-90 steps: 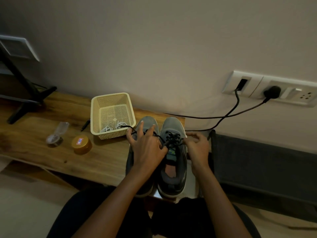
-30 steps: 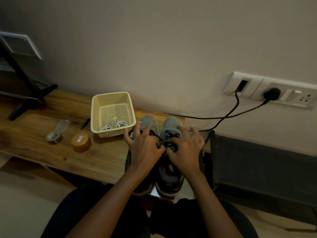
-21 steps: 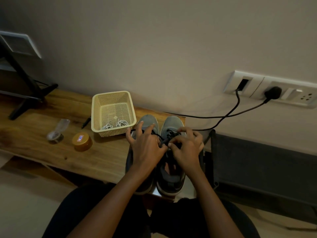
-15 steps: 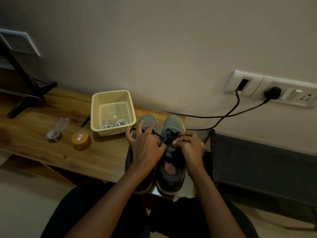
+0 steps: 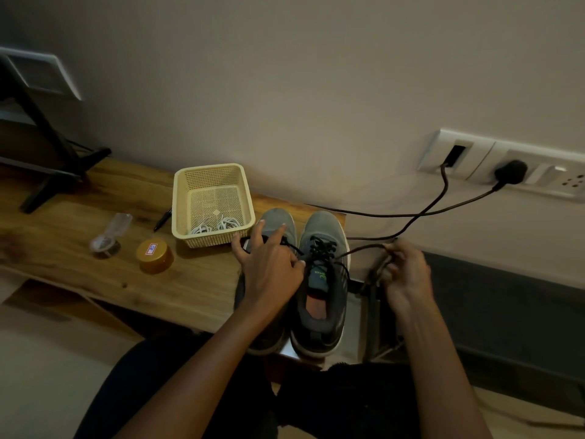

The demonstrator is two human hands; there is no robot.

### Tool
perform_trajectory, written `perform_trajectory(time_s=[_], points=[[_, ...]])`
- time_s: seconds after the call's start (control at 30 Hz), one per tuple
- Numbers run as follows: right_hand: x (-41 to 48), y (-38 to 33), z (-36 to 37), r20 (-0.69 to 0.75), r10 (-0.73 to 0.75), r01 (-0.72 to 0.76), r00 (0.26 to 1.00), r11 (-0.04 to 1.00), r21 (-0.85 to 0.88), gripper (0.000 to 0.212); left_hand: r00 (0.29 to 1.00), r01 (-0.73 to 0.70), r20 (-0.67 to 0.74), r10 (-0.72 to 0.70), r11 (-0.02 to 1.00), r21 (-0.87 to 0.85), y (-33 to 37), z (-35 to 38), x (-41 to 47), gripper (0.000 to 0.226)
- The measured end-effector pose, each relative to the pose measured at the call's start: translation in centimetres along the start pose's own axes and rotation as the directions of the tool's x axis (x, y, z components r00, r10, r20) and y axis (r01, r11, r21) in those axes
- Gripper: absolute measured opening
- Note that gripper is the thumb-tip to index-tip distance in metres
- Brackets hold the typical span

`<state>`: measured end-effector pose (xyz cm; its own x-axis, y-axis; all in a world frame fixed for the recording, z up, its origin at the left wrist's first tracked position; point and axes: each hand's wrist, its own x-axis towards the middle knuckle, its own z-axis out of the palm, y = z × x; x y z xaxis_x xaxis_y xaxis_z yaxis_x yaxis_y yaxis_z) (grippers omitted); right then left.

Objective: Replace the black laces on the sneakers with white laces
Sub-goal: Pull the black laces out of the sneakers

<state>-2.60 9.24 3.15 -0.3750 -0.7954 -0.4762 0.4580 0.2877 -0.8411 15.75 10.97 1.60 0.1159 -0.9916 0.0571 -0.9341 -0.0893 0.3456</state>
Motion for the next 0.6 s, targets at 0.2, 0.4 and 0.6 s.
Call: perform_trajectory(time_s=[0.2,0.4,0.6], points=[[1.2,1.7,-0.5,-0.099,-0.334,0.162,0.937,0.669,-0.726,0.032,0.995,-0.041,-0.088,0.042,0.999,0.003,1.1,0.0,-0.6,0.025],[-0.2,2.7,1.4,0.28,-0.399,0.4,0.873,0.258,-0.879,0.018,0.967,-0.255,0.04,0.252,0.956,0.145,3.0,0.2,-0.2,0.034],[-0.6,3.9,1.7,0.391,-0.38,0.417,0.839,-0.015,-0.909,0.032,0.968,-0.249,0.078,0.24,0.954,0.165,3.9,1.4,0.6,0.026]])
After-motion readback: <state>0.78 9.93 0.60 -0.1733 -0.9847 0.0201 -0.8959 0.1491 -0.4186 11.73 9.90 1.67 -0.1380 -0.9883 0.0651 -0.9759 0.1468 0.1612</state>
